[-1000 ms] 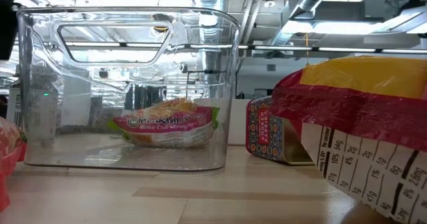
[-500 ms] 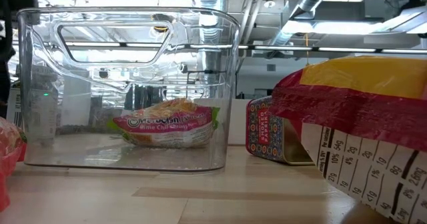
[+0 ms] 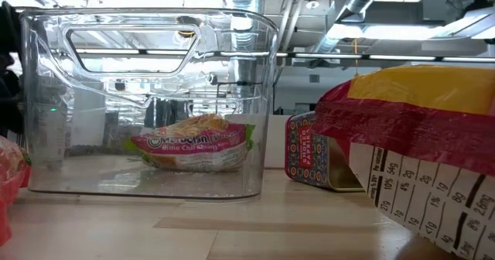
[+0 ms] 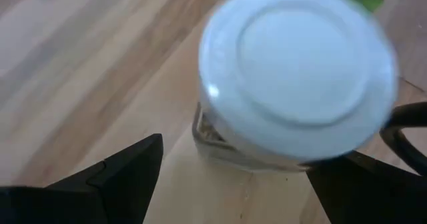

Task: Pick & Place Food Item
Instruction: Put the white spice bottle into the black bin

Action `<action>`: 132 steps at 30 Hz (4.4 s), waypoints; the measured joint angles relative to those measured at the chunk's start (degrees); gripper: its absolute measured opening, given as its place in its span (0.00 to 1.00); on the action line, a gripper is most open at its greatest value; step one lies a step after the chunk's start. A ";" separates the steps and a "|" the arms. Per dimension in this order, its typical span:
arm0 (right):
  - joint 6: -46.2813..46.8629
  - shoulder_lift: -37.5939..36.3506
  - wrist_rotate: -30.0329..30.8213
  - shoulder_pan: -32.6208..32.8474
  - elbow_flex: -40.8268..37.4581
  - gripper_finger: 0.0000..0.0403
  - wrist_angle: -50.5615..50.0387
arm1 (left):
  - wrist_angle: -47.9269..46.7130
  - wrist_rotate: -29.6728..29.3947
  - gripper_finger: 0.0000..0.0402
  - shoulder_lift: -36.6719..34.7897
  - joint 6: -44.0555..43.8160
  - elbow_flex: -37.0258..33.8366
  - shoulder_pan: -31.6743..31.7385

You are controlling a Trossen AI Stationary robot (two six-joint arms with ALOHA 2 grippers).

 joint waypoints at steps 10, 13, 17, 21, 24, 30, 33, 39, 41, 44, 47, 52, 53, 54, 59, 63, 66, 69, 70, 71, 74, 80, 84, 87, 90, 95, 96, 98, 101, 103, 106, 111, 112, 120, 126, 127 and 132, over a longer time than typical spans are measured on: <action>0.81 0.00 0.00 0.02 0.00 0.60 0.41 | 5.42 -3.76 0.79 0.00 3.41 -2.40 2.02; 0.82 0.00 0.00 0.02 0.00 0.60 0.41 | 5.54 -3.74 0.73 0.00 4.15 -2.40 2.33; 1.24 0.00 0.00 0.02 0.00 0.60 0.41 | 6.29 -3.34 0.62 0.00 4.33 -2.40 2.34; 1.49 0.00 0.00 0.02 0.00 0.60 0.41 | 7.97 -3.39 0.49 0.00 4.37 -2.40 2.34; 1.49 0.00 0.00 0.02 0.00 0.60 0.43 | 9.92 -3.32 0.49 0.00 4.37 -2.38 2.34; 1.45 0.00 0.00 0.02 0.00 0.60 0.77 | 14.07 -3.30 0.49 -0.23 5.44 -2.11 2.34; 1.40 0.00 0.00 0.06 0.00 0.60 1.98 | 14.22 -3.58 0.49 -2.46 8.49 -0.52 2.34; -0.18 0.00 -1.94 0.06 0.00 0.60 6.23 | 14.27 -6.56 0.49 -11.24 17.93 3.96 2.41; -0.84 0.03 -3.36 0.12 0.00 0.60 7.35 | 14.27 -6.54 0.49 -14.24 22.08 5.77 3.13; -1.34 0.45 -4.70 0.45 0.00 0.60 8.53 | 14.71 -6.34 0.49 -17.67 30.69 9.22 5.03; -2.59 0.86 -4.70 1.42 -0.04 0.60 9.26 | 16.19 -3.59 0.49 -18.78 40.61 13.62 9.04; -5.55 2.76 -5.13 3.63 -0.05 0.60 14.73 | 20.16 5.61 0.49 -16.05 55.85 20.93 19.84; -5.98 3.17 -5.28 4.00 0.04 0.60 16.03 | 21.12 8.18 0.49 -14.99 58.58 22.27 22.14; -6.15 3.44 -5.77 4.23 0.02 0.60 16.31 | 21.82 10.60 0.49 -13.72 61.13 23.56 24.43; -6.71 6.15 -5.99 4.68 0.02 0.60 18.77 | 23.98 20.30 0.49 -5.92 69.55 31.06 33.70; -6.71 8.13 -5.99 5.15 0.02 0.60 19.96 | 25.86 24.20 0.49 -0.03 73.11 36.31 38.35; -6.74 9.12 -5.99 5.82 0.00 0.60 21.11 | 28.39 27.03 0.49 3.41 74.32 39.34 40.69; -7.28 9.09 -5.97 6.63 -0.02 0.60 21.24 | 31.64 29.18 0.49 6.17 74.80 41.77 42.47; -7.32 9.01 -5.95 6.66 0.02 0.60 21.24 | 33.62 30.51 0.49 7.17 75.44 42.58 42.95; -7.34 8.89 -5.96 6.66 0.02 0.60 21.08 | 35.34 31.32 0.49 8.09 76.05 43.34 43.32; -8.18 8.55 -5.90 6.64 0.01 0.60 21.16 | 38.82 32.62 0.49 10.96 77.28 46.28 44.88; -8.77 5.63 -5.77 6.01 0.00 0.60 21.05 | 38.07 36.33 0.49 18.09 77.42 53.50 48.82; -10.16 2.84 -4.05 6.18 0.06 0.60 19.55 | 38.36 38.81 0.49 21.45 79.70 58.38 49.41; -9.57 2.16 -2.63 6.16 0.04 0.60 15.82 | 38.66 40.09 0.49 23.33 81.68 62.05 49.35; -8.81 2.96 -1.02 6.16 0.00 0.60 14.87 | 38.52 40.79 0.49 25.15 82.95 65.19 49.33; -8.81 5.48 -0.79 6.02 0.15 0.60 16.48 | 35.83 41.10 0.49 26.51 83.36 66.60 49.37; -8.81 6.03 -0.81 6.01 0.86 0.60 15.61 | 34.65 40.89 0.49 26.51 83.33 66.60 49.37; -9.05 7.44 -0.81 6.03 3.29 0.62 12.70 | 32.24 40.07 0.49 26.49 83.05 66.60 49.37; -10.50 10.82 -0.77 6.13 8.43 0.67 6.21 | 28.63 39.87 0.49 26.49 82.88 66.60 49.37; -11.53 13.80 -0.76 6.16 12.08 0.72 0.39 | 28.08 39.76 0.49 26.49 82.77 66.60 49.37; -13.18 18.31 -0.79 6.16 17.11 0.79 -4.74 | 28.39 39.48 0.49 26.49 82.64 66.60 49.37; -15.19 23.00 -0.76 6.16 24.02 0.87 -7.98 | 27.85 38.99 0.49 26.49 82.53 66.60 49.34; -15.52 23.57 -0.50 6.16 25.08 0.87 -8.74 | 27.61 38.82 0.49 26.49 82.42 66.60 49.25; -16.23 27.14 0.30 6.56 27.82 0.86 -12.33 | 27.40 38.40 0.49 26.49 81.24 66.60 49.16; -15.90 28.77 0.36 6.56 27.78 0.84 -12.11 | 27.34 38.21 0.49 26.47 81.00 66.60 49.16; -15.89 28.69 0.45 6.55 27.78 0.84 -11.81 | 27.31 38.21 0.49 26.47 80.98 66.60 49.16; -15.72 28.43 0.73 6.56 27.78 0.83 -11.76 | 27.25 38.23 0.49 26.45 80.83 66.60 49.16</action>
